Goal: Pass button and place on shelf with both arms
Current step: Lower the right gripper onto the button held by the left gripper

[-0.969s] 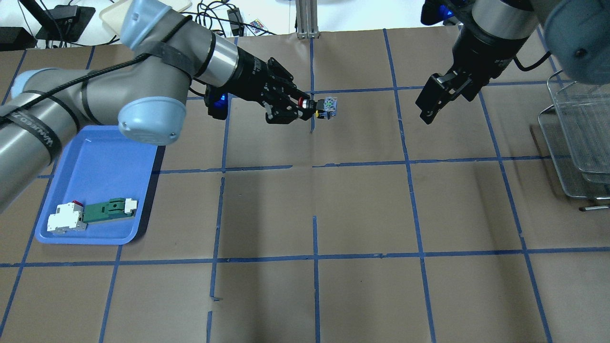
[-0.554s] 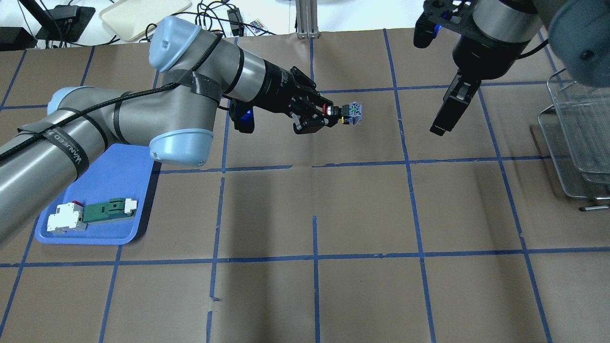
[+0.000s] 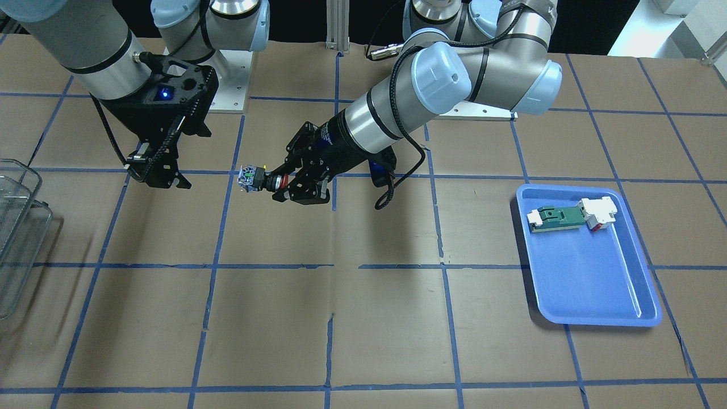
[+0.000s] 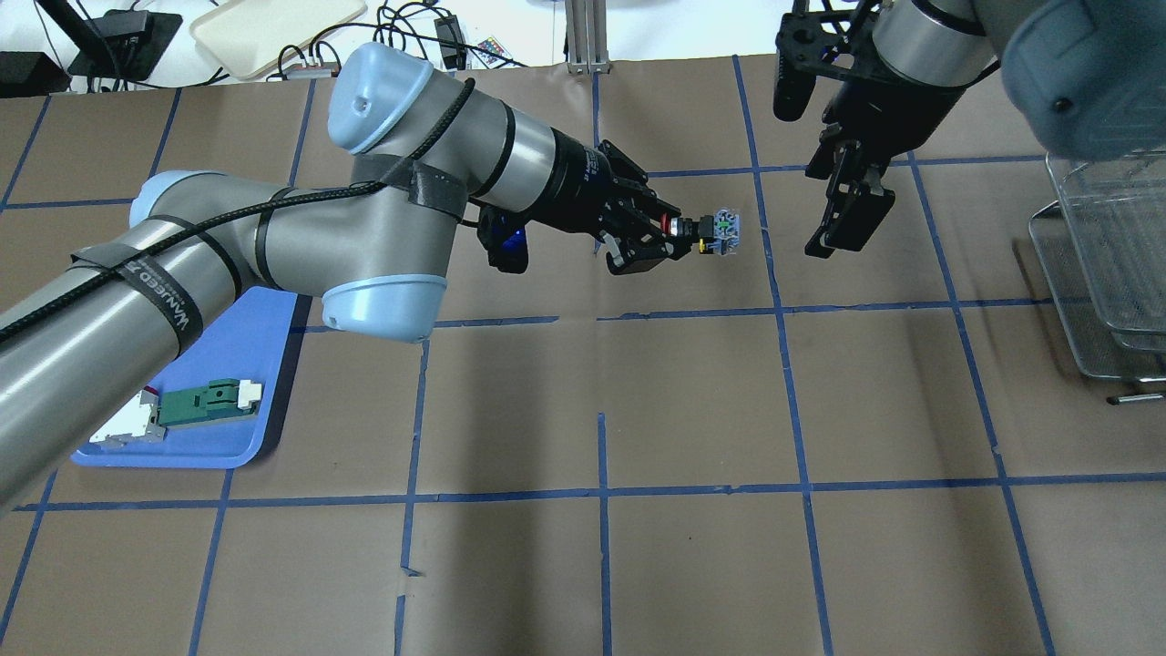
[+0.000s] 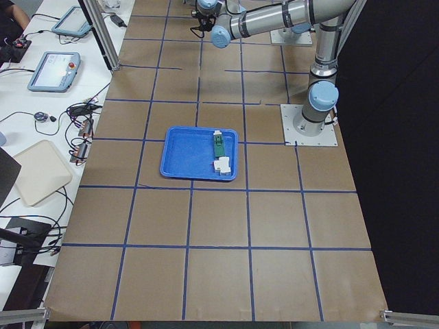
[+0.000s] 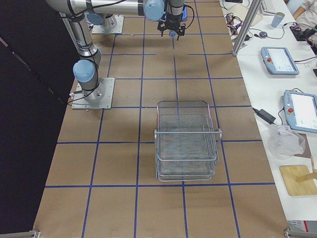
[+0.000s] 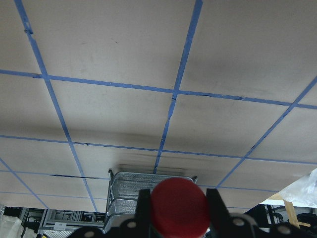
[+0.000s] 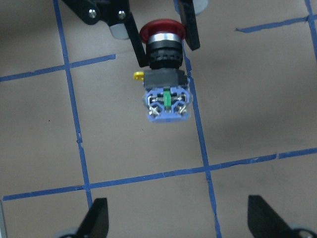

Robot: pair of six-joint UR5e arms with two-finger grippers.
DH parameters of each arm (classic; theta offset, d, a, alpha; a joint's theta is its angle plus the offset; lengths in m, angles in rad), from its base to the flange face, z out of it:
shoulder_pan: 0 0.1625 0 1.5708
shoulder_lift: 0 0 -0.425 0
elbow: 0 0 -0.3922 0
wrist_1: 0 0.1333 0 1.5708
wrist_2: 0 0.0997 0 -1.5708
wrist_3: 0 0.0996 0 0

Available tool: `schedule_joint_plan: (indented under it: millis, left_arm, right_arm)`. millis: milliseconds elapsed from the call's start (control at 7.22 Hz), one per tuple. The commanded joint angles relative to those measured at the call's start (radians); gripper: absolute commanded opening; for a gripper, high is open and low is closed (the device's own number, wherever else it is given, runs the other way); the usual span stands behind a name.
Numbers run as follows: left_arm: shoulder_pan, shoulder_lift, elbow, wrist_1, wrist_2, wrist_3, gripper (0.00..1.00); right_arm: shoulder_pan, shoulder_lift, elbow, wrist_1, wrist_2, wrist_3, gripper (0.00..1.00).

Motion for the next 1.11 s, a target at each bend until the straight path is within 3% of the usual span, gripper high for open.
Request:
schedule_joint_plan:
  millis: [0, 415, 692, 831, 969]
  left_arm:
    - [-0.024, 0.002, -0.001, 0.037, 0.003, -0.051, 0.00]
    - [-0.053, 0.009, 0.005, 0.042, 0.003, -0.071, 0.00]
    - [-0.053, 0.022, 0.006, 0.049, 0.001, -0.094, 0.00]
    - [-0.053, 0.026, 0.002, 0.049, 0.001, -0.094, 0.00]
    - [-0.053, 0.029, 0.000, 0.049, 0.003, -0.094, 0.00]
  right_arm:
    - [0.006, 0.004, 0.007, 0.000, 0.019, -0.059, 1.00]
    - [0.044, 0.013, 0.059, -0.082, 0.035, -0.056, 1.00]
    - [0.050, 0.016, 0.061, -0.078, 0.036, -0.050, 1.00]
    - [0.055, 0.013, 0.061, -0.074, 0.035, -0.052, 0.93]
    - [0.055, 0.010, 0.056, -0.075, 0.033, -0.047, 0.41]
